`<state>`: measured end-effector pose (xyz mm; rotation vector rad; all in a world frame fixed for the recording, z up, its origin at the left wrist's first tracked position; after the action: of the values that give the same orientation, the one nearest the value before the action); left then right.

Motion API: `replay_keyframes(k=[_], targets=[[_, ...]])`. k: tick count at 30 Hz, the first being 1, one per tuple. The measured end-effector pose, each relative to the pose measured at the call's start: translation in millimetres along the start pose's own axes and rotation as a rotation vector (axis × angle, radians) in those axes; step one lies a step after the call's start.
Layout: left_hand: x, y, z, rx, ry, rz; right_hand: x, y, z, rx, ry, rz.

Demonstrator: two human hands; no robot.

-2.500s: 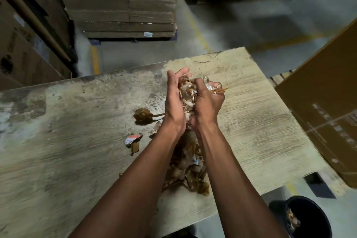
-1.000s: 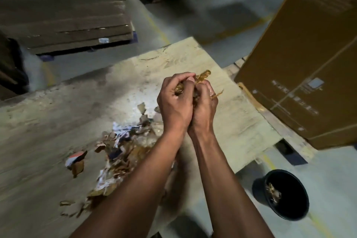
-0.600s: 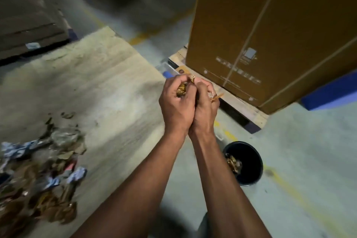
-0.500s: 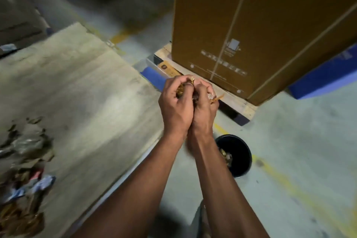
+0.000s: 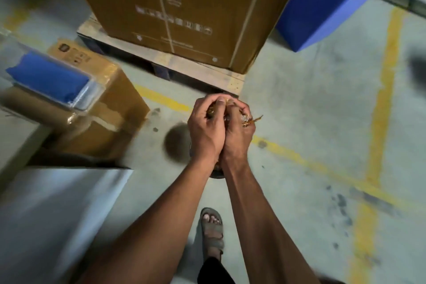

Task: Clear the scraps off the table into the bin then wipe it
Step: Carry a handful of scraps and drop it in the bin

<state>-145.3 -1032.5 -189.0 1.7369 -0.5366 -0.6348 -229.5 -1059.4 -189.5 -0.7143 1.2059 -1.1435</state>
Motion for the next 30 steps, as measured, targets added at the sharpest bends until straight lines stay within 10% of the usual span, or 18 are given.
replay_keyframes(k=[19, 30], targets=[[20, -337, 130, 0.283, -0.205, -0.262, 142, 290, -149, -0.144, 0.177, 0.241], [51, -417, 133, 0.391, -0.289, -0.466, 181, 360, -173, -0.199, 0.081, 0.537]])
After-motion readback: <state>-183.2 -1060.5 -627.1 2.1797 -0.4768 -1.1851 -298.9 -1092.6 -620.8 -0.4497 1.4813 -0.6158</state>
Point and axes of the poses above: each hand's wrist, its own x-axis towards the middle knuckle, its own z-axis out of the palm, y = z × x, the point moved 5 cm from there along x, towards the middle knuckle, and after that the axes turned 5 degrees about x, right-handed, at the moved point
